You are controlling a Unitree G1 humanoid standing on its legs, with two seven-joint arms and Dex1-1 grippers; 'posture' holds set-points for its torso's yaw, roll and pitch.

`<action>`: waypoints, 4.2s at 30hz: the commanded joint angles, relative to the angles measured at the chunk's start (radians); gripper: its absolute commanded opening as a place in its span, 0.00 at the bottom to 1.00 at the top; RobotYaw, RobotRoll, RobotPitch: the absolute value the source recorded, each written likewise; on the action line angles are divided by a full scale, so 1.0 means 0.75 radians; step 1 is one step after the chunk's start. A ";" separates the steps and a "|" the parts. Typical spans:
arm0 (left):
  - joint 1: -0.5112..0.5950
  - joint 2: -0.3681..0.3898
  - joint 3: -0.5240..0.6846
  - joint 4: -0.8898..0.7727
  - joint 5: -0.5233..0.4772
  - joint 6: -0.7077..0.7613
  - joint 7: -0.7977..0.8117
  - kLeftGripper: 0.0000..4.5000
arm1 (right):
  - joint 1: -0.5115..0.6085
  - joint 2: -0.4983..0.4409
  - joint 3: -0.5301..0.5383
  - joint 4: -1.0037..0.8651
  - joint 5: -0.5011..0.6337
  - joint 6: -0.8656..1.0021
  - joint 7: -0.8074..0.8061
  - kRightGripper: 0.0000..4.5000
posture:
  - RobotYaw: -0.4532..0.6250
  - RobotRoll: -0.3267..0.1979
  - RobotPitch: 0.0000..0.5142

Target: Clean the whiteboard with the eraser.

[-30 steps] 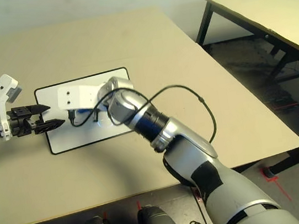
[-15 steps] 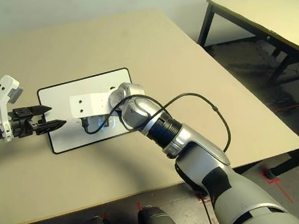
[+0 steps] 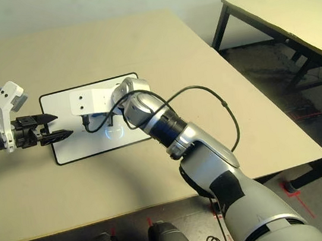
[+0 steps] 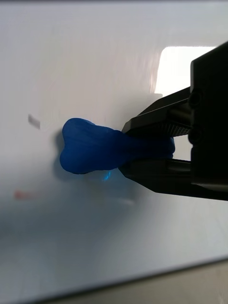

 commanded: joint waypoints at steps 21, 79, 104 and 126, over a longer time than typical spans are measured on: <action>0.088 0.088 0.006 -0.042 0.002 0.023 -0.005 1.00 | -0.183 0.161 -0.060 0.327 0.009 -0.072 -0.118 0.13 | 0.44 0.62 0.20; 0.033 0.132 -0.030 0.045 0.047 0.025 -0.051 1.00 | 0.102 0.039 0.112 -0.048 -0.108 -0.044 0.023 0.13 | 0.43 0.62 0.18; -0.046 0.009 0.089 0.118 0.041 -0.126 0.066 1.00 | -0.203 0.004 -0.282 0.298 0.039 0.011 -0.161 0.13 | 0.42 0.62 0.17; -0.004 -0.354 0.586 0.718 0.157 -1.209 0.801 1.00 | 0.314 -0.153 -0.982 -0.223 0.366 0.802 -0.708 0.13 | 0.39 0.62 0.14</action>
